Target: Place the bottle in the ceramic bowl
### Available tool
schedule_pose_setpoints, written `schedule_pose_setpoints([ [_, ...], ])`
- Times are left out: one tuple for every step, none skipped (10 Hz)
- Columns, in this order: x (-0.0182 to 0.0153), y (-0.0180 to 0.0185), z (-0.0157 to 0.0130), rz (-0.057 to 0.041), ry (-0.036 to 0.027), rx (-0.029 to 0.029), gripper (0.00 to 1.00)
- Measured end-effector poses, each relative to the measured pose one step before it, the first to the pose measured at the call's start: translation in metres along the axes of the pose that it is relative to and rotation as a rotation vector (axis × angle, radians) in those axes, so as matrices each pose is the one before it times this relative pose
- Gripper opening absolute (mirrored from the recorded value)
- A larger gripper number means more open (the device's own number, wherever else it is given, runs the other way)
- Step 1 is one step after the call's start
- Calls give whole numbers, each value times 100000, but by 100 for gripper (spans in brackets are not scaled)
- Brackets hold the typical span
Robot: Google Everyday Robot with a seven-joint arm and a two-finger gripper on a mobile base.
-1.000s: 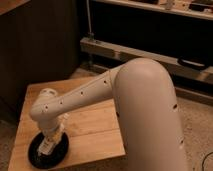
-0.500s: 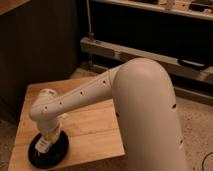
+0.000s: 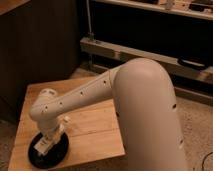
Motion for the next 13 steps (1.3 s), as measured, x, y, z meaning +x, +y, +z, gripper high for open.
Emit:
schedule_pose_setpoints([
  [29, 7, -8, 53, 23, 13, 51],
  [-30, -23, -3, -48, -20, 24, 51],
  [27, 12, -8, 38, 30, 1, 51],
  [-11, -2, 8, -9, -16, -10, 51],
  [7, 5, 0, 4, 8, -1, 51],
  [-6, 0, 5, -11, -5, -10, 50],
  [6, 2, -2, 8, 5, 3, 43],
  [2, 0, 2, 6, 5, 0, 34],
  [-3, 1, -1, -4, -2, -4, 29],
  [-2, -1, 0, -4, -2, 2, 30],
  [3, 0, -2, 9, 4, 4, 36],
  [-3, 2, 2, -5, -1, -8, 46],
  [2, -3, -3, 4, 1, 11, 56],
])
